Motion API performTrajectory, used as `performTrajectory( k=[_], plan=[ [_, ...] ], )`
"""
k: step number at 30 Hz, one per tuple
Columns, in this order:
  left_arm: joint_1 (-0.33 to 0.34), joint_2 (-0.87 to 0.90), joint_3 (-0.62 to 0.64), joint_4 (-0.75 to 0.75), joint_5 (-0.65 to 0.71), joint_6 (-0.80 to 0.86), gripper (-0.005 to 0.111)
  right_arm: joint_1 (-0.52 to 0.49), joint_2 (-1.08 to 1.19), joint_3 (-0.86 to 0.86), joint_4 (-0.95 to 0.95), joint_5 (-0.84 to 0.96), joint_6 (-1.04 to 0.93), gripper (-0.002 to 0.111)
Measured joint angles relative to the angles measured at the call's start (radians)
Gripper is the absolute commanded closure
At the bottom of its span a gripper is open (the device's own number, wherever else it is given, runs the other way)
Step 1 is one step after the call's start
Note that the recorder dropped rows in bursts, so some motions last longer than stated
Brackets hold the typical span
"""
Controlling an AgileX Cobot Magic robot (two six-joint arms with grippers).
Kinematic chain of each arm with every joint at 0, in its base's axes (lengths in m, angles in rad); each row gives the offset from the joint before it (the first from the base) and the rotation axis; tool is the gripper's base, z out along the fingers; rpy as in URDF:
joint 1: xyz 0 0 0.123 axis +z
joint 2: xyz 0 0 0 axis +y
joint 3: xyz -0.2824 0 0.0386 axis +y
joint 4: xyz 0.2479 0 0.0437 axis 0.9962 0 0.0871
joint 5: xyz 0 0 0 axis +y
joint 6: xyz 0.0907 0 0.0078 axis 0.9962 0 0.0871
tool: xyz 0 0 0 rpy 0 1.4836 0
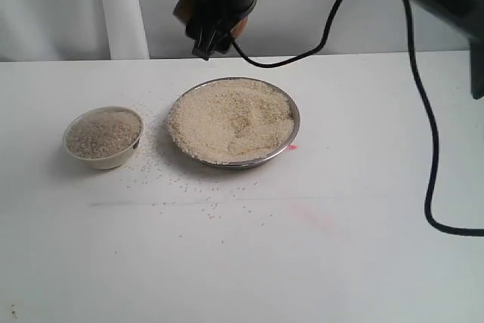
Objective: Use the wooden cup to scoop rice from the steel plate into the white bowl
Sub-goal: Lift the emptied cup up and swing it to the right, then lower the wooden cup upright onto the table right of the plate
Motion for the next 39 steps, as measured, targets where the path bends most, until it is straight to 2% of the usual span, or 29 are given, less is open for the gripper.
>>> performTrajectory(
  k=[15, 18, 21, 23, 24, 28, 29, 34, 39],
  plan=[
    [0.000, 0.000, 0.000, 0.000, 0.000, 0.000, 0.107, -0.022, -0.254, 0.025, 0.051, 0.138, 0.102, 0.108],
    [0.000, 0.000, 0.000, 0.000, 0.000, 0.000, 0.107, -0.056, -0.329, 0.099, 0.053, 0.138, 0.132, 0.108],
    [0.000, 0.000, 0.000, 0.000, 0.000, 0.000, 0.107, -0.089, -0.428, 0.252, 0.053, 0.124, 0.141, 0.108],
    [0.000, 0.000, 0.000, 0.000, 0.000, 0.000, 0.107, -0.118, -0.541, 0.475, 0.064, -0.001, 0.146, 0.108],
    [0.000, 0.000, 0.000, 0.000, 0.000, 0.000, 0.107, -0.137, -0.610, 0.623, 0.091, -0.126, 0.148, 0.108],
    [0.000, 0.000, 0.000, 0.000, 0.000, 0.000, 0.107, -0.190, -0.734, 0.921, 0.178, -0.424, 0.138, 0.108],
    [0.000, 0.000, 0.000, 0.000, 0.000, 0.000, 0.107, -0.214, -0.772, 1.049, 0.221, -0.546, 0.132, 0.108],
    [0.000, 0.000, 0.000, 0.000, 0.000, 0.000, 0.107, -0.259, -0.777, 1.262, 0.390, -0.867, 0.129, 0.108],
    [0.000, 0.000, 0.000, 0.000, 0.000, 0.000, 0.107, -0.259, -0.690, 1.483, 0.417, -1.221, 0.139, 0.108]
  ],
)
